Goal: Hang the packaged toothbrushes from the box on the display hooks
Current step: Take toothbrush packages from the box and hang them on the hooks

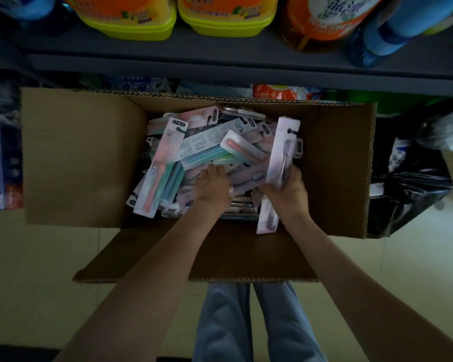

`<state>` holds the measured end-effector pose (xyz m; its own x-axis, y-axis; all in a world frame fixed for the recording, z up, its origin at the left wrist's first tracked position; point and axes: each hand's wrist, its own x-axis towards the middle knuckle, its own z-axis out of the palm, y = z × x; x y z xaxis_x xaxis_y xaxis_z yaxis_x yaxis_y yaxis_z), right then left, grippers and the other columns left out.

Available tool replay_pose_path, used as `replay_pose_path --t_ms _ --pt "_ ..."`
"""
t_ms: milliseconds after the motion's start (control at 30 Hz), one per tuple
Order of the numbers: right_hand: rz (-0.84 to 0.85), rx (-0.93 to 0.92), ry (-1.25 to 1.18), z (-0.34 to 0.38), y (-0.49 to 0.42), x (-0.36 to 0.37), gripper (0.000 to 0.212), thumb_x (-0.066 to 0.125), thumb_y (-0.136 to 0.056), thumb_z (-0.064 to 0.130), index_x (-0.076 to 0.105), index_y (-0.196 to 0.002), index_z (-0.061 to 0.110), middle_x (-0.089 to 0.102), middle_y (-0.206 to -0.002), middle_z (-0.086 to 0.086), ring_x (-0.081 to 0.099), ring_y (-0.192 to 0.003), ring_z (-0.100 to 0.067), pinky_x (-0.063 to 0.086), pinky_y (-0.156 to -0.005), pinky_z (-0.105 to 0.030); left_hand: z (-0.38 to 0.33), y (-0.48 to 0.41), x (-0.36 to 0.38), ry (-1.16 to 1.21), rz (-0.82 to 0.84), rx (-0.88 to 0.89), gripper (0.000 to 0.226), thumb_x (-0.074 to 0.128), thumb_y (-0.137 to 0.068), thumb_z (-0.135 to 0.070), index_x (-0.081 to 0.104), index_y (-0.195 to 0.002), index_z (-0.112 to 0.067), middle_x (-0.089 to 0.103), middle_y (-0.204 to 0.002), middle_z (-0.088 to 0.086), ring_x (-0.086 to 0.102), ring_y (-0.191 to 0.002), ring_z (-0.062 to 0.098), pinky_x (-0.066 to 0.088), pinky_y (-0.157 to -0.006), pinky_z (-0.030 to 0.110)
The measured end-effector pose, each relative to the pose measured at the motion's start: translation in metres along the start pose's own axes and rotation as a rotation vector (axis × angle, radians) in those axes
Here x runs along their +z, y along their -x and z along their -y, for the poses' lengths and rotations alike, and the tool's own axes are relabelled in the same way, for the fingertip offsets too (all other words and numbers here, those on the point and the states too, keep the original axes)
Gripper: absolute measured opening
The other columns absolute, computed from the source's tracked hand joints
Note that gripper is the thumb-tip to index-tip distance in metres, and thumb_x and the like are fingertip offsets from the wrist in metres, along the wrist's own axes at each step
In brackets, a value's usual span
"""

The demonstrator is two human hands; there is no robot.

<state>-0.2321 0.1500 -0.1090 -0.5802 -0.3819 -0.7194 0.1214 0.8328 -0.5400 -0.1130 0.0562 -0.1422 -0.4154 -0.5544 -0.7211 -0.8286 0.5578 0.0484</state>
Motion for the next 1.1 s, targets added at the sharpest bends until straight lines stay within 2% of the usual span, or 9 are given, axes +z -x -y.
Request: replay_pose_path --t_ms 100,267,500,567,700,800,867,967,1100 --pt "-0.037 -0.057 0.013 0.015 0.022 -0.021 0.068 0.071 -0.082 0.014 0.034 -0.14 0.017 0.045 -0.122 0.003 0.046 -0.105 -0.012 0.041 -0.075 -0.02 0.002 0.03 -0.022 0.267 0.016 -0.058 0.071 0.072 -0.082 -0.032 0.033 -0.136 -0.007 0.036 -0.132 0.016 0.045 -0.118 0.03 0.044 -0.093 0.034" --pt "-0.124 -0.093 0.051 0.063 0.078 -0.068 0.064 0.072 -0.08 0.022 0.039 -0.134 0.016 0.048 -0.127 -0.008 0.05 -0.114 -0.025 0.045 -0.091 -0.037 0.004 0.105 -0.092 0.564 -0.035 -0.15 0.071 0.07 -0.084 -0.042 0.037 -0.136 -0.007 0.036 -0.137 0.015 0.044 -0.124 0.033 0.044 -0.093 0.04" --pt "-0.193 -0.307 0.059 0.153 0.201 -0.153 0.063 0.066 -0.084 0.015 0.035 -0.139 0.012 0.043 -0.132 -0.012 0.044 -0.119 -0.029 0.031 -0.079 -0.025 -0.012 0.232 -0.212 0.664 -0.152 -0.006 0.059 0.066 -0.085 -0.045 0.041 -0.127 -0.011 0.063 -0.106 0.009 0.063 -0.089 0.028 0.042 -0.058 0.032" --pt "-0.247 -0.409 0.052 0.18 0.238 -0.176 0.064 0.063 -0.084 0.009 0.033 -0.141 0.011 0.042 -0.131 -0.012 0.042 -0.117 -0.027 0.028 -0.075 -0.017 -0.022 0.268 -0.249 0.676 -0.239 0.058 0.049 0.067 -0.086 -0.043 0.043 -0.117 -0.013 0.06 -0.095 0.005 0.063 -0.08 0.026 0.043 -0.054 0.032" --pt "-0.404 -0.686 0.044 0.229 0.298 -0.215 0.066 0.068 -0.08 0.003 0.037 -0.138 0.001 0.044 -0.116 -0.012 0.042 -0.11 -0.027 0.027 -0.073 -0.014 -0.043 0.328 -0.325 0.663 -0.518 0.194 0.042 0.067 -0.086 -0.043 0.037 -0.098 -0.016 0.051 -0.088 -0.001 0.055 -0.074 0.023 0.029 -0.046 0.029" --pt "-0.476 -0.789 0.028 0.266 0.335 -0.244 0.076 0.071 -0.084 0.016 0.029 -0.146 0.005 0.043 -0.138 -0.012 0.038 -0.127 -0.021 0.025 -0.083 -0.008 -0.056 0.357 -0.374 0.681 -0.666 0.306 0.043 0.067 -0.085 -0.043 0.037 -0.098 -0.015 0.058 -0.093 0.004 0.06 -0.082 0.027 0.041 -0.052 0.034" --pt "-0.522 -0.856 0.002 0.293 0.356 -0.265 0.081 0.07 -0.085 0.023 0.023 -0.149 0.01 0.041 -0.144 -0.007 0.041 -0.129 -0.021 0.029 -0.089 -0.012 -0.065 0.371 -0.404 0.715 -0.761 0.351 0.042 0.068 -0.084 -0.043 0.038 -0.097 -0.016 0.061 -0.097 0.004 0.06 -0.087 0.027 0.046 -0.06 0.036" --pt "-0.592 -0.961 -0.075 0.327 0.38 -0.297 0.084 0.07 -0.086 0.025 0.019 -0.151 0.014 0.05 -0.133 -0.005 0.054 -0.113 -0.018 0.042 -0.082 -0.021 -0.082 0.393 -0.445 0.737 -0.899 0.411 0.041 0.068 -0.084 -0.043 0.039 -0.096 -0.016 0.058 -0.092 0.002 0.059 -0.081 0.024 0.046 -0.061 0.036" --pt "-0.692 -1.078 -0.121 0.365 0.402 -0.349 0.081 0.07 -0.085 0.022 0.023 -0.15 0.013 0.052 -0.12 -0.001 0.05 -0.099 -0.007 0.042 -0.082 -0.022 -0.108 0.416 -0.498 0.785 -1.021 0.489 0.041 0.067 -0.085 -0.041 0.039 -0.099 -0.015 0.058 -0.093 0.003 0.057 -0.079 0.022 0.045 -0.059 0.034"
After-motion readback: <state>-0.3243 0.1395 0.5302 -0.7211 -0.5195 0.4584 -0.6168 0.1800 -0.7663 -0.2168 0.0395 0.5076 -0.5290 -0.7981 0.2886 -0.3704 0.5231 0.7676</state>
